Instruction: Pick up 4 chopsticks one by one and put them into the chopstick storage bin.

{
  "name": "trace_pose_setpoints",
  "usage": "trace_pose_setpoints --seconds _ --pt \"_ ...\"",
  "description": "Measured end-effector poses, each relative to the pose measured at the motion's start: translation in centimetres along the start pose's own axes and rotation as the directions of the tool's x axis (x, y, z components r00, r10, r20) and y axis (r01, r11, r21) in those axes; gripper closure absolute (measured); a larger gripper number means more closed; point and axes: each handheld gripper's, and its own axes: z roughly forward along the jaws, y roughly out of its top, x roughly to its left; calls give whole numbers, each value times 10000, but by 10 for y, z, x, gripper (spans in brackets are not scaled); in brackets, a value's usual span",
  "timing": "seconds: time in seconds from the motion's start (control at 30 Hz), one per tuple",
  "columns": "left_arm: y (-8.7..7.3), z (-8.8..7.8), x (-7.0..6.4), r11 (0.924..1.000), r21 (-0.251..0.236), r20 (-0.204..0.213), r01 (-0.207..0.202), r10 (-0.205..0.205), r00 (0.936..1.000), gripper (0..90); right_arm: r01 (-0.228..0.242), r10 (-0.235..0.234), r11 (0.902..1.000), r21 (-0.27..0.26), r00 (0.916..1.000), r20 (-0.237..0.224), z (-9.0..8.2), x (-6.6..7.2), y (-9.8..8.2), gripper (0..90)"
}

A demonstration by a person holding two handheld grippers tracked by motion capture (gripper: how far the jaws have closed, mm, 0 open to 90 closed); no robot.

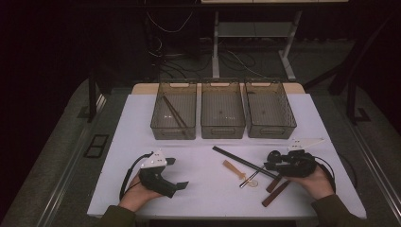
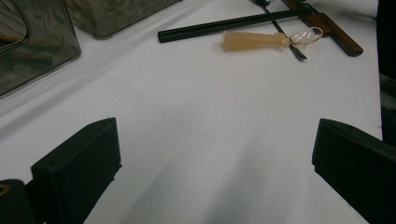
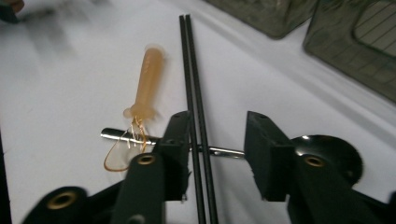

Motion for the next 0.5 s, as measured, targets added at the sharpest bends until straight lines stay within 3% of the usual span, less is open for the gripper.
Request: trace_pose_setpoints --seconds 0.27,0.5 --pt "0 1 0 10000 23 26 -10 9 10000 8 302 -303 9975 635 9995 5 8 1 -1 726" --pt "0 1 0 10000 40 21 6 -6 10000 8 496 -496 9950 872 9988 -11 13 1 -1 757"
